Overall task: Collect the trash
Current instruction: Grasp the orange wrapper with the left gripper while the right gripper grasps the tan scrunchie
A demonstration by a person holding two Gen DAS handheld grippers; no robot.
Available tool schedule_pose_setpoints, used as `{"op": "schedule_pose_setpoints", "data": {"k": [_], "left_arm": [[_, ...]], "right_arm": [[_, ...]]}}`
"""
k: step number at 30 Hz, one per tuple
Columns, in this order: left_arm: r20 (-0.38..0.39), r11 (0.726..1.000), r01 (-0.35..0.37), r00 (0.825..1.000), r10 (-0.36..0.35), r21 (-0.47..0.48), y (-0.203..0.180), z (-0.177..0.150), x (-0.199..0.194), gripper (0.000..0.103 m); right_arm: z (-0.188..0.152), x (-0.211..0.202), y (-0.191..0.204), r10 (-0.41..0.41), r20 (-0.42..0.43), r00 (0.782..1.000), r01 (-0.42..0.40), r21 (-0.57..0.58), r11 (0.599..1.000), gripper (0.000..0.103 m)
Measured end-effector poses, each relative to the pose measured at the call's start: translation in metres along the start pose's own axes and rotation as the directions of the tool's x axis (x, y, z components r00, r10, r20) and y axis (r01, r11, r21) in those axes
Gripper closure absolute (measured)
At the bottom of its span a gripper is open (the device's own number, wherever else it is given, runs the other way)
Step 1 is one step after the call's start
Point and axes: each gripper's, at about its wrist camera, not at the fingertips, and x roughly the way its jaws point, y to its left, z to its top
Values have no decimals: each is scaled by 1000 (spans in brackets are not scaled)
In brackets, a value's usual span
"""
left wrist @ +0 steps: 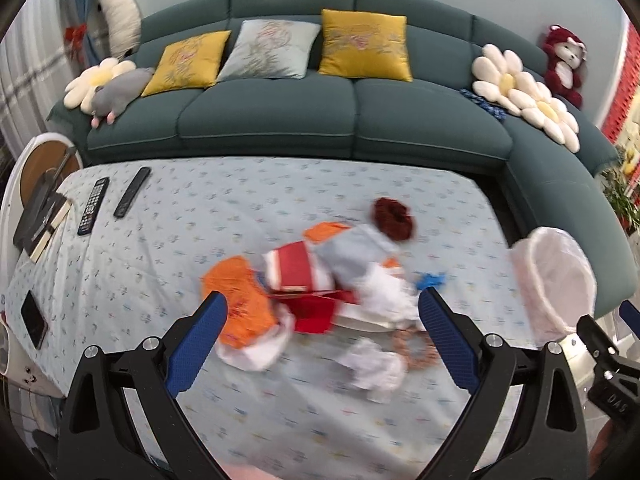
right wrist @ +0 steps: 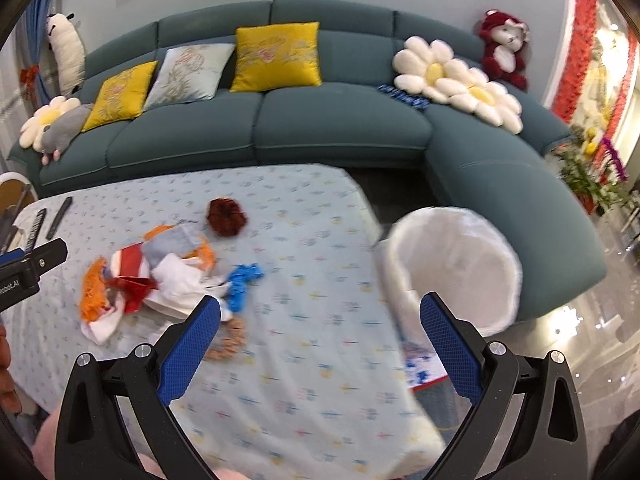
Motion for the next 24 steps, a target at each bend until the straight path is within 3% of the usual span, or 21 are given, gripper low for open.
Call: {"op": "schedule_pose_setpoints", "data": {"k": [8,16,20,23,24], "left_arm": [[-90,998,-57,994,54,-35,71,-23,67,11],[-152,995,-17,988,3,-93,101,-39,118,12],[-172,991,27,984,-49,-129,106,-42,135,26],[-180,986,61,980,-89,-156,107,-42,144,43],[-179,983,78,978,-108,-167,106,-42,145,51]], "right_arm": [[-13,67,61,38,-55,998,-42,-56,998,8],[-35,120,91,33,-126,992,-44,-86,995,11],[-40,132,95,28,-146,989,-40,-83,996,12],[-42,140,96,18,-154,988,-33,-91,995,14],[-43,144,96,17,-161,987,-32,-93,995,19]]}}
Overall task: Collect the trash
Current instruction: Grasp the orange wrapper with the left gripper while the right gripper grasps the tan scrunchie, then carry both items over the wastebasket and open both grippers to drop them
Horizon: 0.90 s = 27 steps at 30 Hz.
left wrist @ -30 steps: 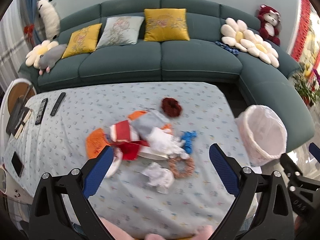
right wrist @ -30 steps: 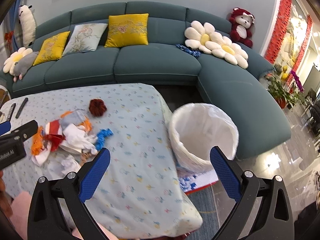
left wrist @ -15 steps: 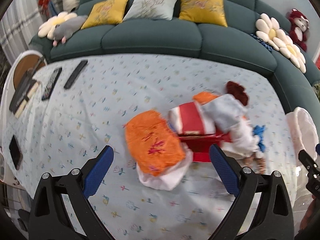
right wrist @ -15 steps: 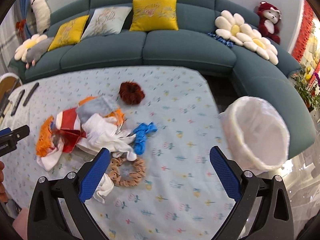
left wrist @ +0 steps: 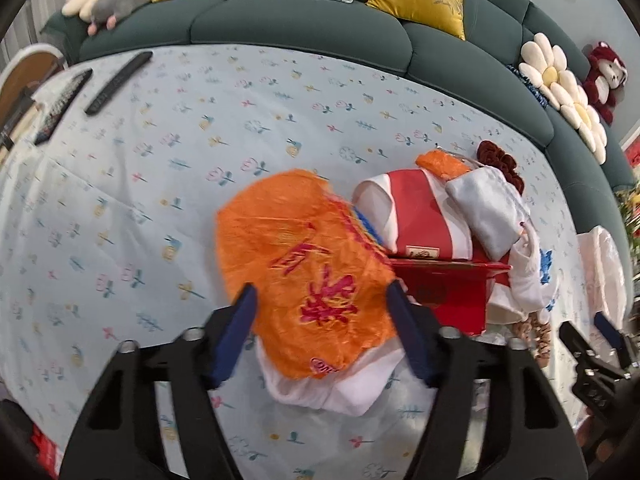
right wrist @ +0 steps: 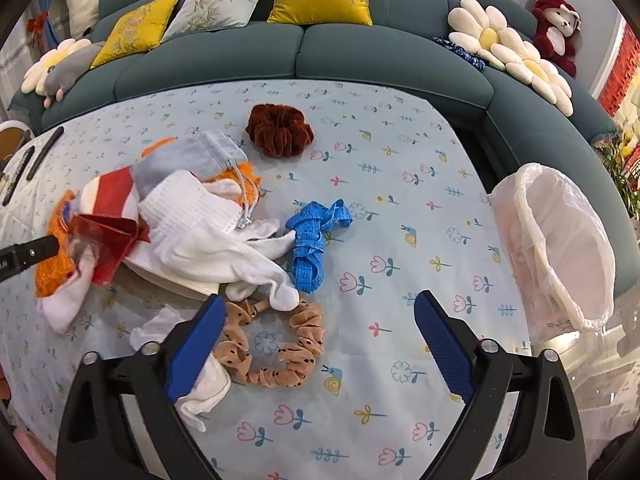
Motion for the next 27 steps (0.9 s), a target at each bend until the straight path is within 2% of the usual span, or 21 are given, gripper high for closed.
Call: {"op": "schedule_pose_setpoints", "data": {"k": [1,2,4,6,11,12,15,22,27], "left_arm": [[-2,1000,10,1000,-10,-2,-1,0,1,61],[-2,1000,19,1000,-19,0,-2,0,1,67],[7,1000,25,1000,-25,9,-5,0,0,87],[11,1000,26,1000,-26,15,-5,-1,-1,97],[41,999,30,999,-31,18,-5,0,-12,99],[46,999,31,998,-32,17,-5,0,-14,100],[71,999,40,997,-41,11,-7,2,-29,100],[136,997,61,988,-67,47,-30,9,-73,100],[188,986,105,974,-129,131,-78,21,-113,100]], "right_arm": [[-1,4,0,2,-13,1000,-2,1,1000,25],[-3,9,-1,7,-30,1000,-7,7,1000,28],[-6,16,-4,22,-53,998,-21,24,999,35],[-9,24,-6,37,-76,996,-33,45,998,44],[-13,39,-10,74,-119,990,-65,75,995,68],[-14,41,-10,83,-126,988,-74,76,994,78],[-16,40,-10,98,-126,987,-90,70,993,88],[-12,8,-25,132,-55,990,-126,96,987,91],[4,-36,-47,146,50,988,-152,128,980,91]]}}
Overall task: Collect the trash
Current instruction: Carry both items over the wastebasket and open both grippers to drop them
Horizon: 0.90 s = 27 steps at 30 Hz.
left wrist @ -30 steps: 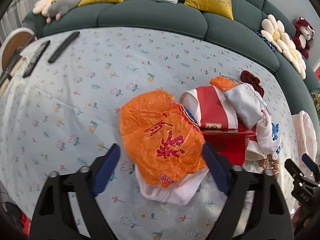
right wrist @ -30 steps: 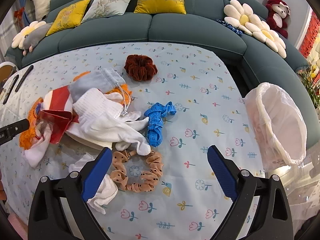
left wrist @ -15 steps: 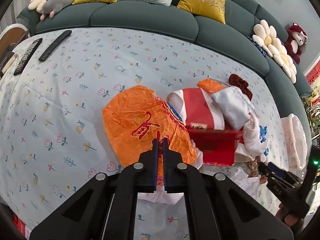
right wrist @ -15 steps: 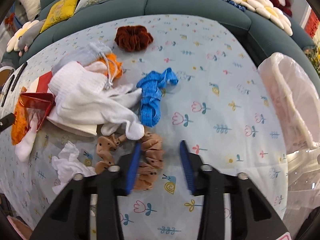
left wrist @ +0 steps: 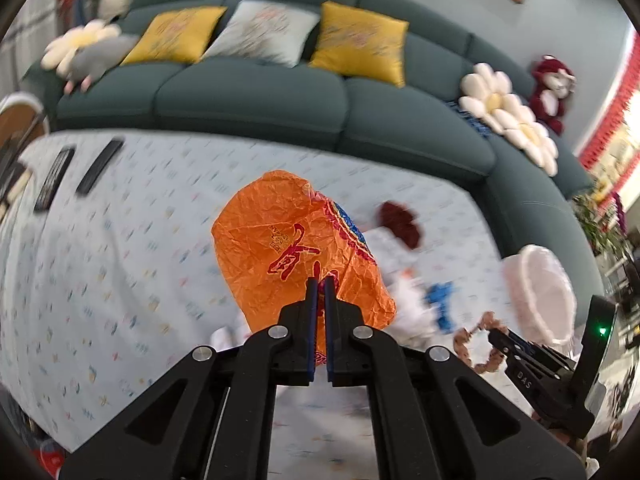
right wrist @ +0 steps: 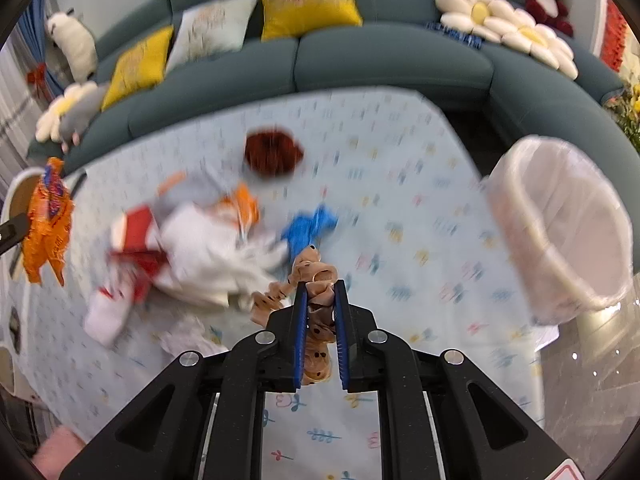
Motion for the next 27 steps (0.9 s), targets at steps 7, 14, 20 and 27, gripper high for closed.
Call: {"op": "schedule_pose_setpoints", "data": {"k": [7,14,20,27], "left_arm": [[48,986,112,992,-119,126,-96,24,-19,100],[9,936,241,968,-251,257,-207,25,-2,100],[-76,881,334,942,-328,334,-287,12,31,100],[-149,822,406,913,-379,399,-357,-4,61,100]], "right_arm": [[39,-64,-44,-44,138,989,42,17,999,91],[64,-95,-121,-137,188,973,121,94,988,91],[67,-96,-185,-210,172,963,178,181,967,91],[61,-81,-246,-264,125,956,223,270,937,91]]}}
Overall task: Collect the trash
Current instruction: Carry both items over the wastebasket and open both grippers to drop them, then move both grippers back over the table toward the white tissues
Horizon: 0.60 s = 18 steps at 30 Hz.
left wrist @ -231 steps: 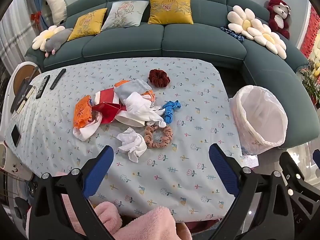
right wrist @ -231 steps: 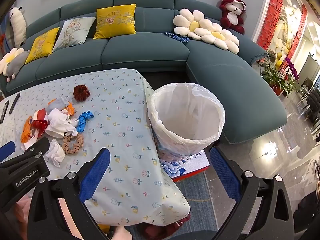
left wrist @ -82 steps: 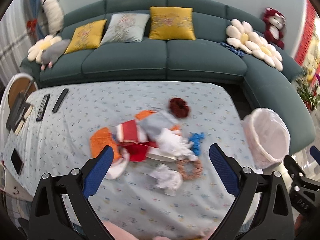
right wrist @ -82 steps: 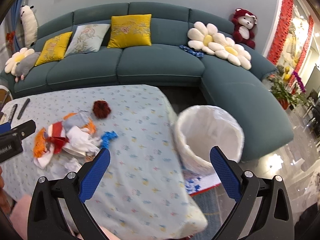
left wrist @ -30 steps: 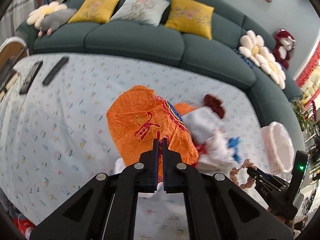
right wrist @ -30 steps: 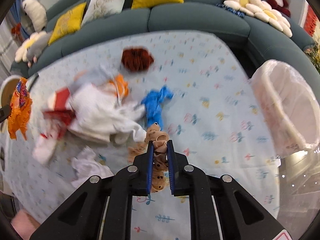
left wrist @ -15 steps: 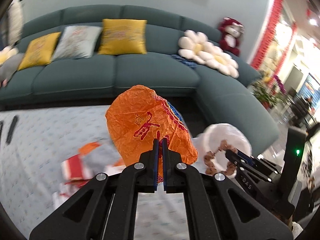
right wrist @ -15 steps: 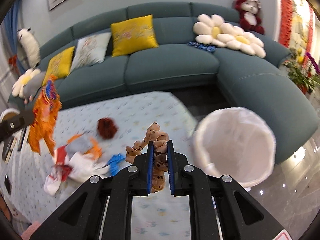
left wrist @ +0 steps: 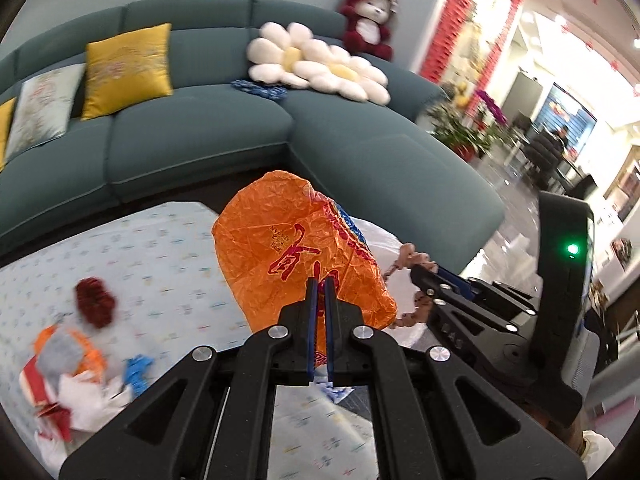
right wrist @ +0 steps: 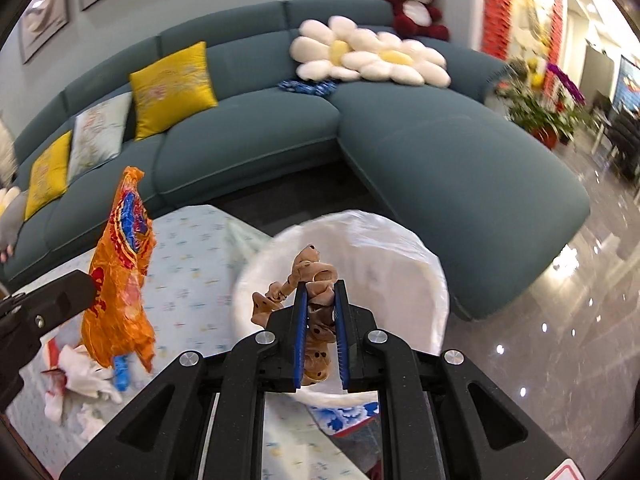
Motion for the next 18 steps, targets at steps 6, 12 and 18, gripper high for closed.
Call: {"op": "schedule_pose_setpoints", "data": {"k": [6,12,18], "left_arm": [[-25,998,55,998,-54,41,-25,0,35,100],[-68,996,71,995,-68,45,-32,-1,66,99],[-59,999,33,998,-33,-7,-19,-2,74,61]], "right_arm": [[-1,23,-23,-20,-38,999,21,42,999,91],[-4,39,-33,-49,-55,997,51,42,998,85],[-6,44,-40,-81,-62,995,84,57,995,64]]}}
